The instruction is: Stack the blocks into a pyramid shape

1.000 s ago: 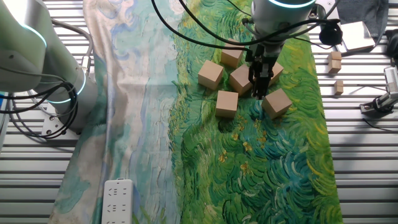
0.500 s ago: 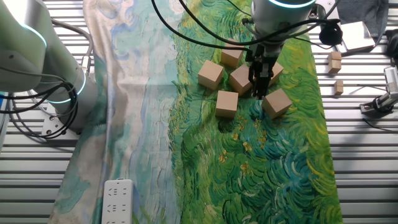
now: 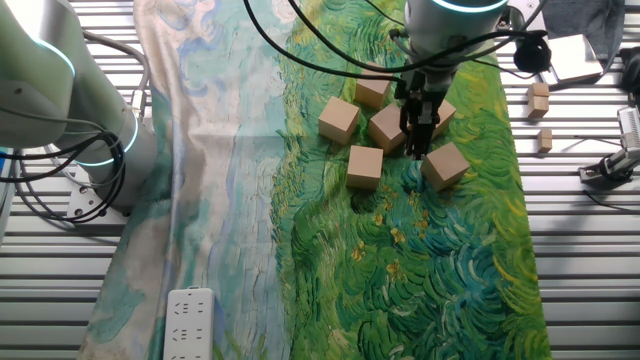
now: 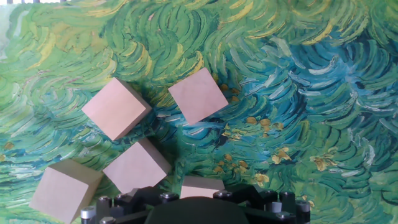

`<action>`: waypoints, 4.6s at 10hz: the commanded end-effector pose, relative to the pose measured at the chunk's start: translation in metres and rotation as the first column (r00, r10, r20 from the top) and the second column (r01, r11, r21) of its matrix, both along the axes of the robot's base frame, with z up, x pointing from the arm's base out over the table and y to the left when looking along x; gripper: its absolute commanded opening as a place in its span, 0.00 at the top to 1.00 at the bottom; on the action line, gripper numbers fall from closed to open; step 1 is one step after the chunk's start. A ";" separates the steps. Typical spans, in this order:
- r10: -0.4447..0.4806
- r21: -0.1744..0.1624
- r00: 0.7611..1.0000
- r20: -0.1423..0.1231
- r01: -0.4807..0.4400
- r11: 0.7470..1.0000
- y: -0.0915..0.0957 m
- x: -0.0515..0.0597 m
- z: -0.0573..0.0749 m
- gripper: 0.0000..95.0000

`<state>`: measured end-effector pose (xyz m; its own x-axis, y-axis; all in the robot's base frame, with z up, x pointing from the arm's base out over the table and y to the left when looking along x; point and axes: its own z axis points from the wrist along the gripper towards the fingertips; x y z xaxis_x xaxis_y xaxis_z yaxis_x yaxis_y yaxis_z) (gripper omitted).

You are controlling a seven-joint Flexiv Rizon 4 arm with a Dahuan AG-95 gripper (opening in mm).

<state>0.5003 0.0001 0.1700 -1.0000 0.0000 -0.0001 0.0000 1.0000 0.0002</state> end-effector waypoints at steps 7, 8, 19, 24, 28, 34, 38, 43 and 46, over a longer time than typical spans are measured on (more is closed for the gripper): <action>0.486 -0.015 0.869 0.094 -0.487 0.873 0.001 -0.001 0.003 1.00; 0.484 -0.016 0.870 0.093 -0.485 0.874 0.001 -0.001 0.004 1.00; 0.479 -0.021 0.873 0.089 -0.479 0.878 0.002 -0.002 0.005 1.00; 0.472 -0.020 0.877 0.090 -0.472 0.881 0.002 -0.002 0.005 1.00; 0.462 -0.020 0.882 0.092 -0.462 0.887 0.002 -0.002 0.006 1.00; 0.461 -0.019 0.883 0.087 -0.461 0.887 0.002 -0.002 0.006 1.00; 0.464 -0.020 0.882 0.087 -0.464 0.886 0.002 -0.002 0.006 1.00; 0.462 -0.024 0.883 0.088 -0.462 0.887 0.002 -0.002 0.006 1.00; 0.455 -0.022 0.886 0.088 -0.455 0.890 0.003 0.000 0.007 1.00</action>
<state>0.5012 0.0030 0.1778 -0.8858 -0.4558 -0.0878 -0.4556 0.8899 -0.0226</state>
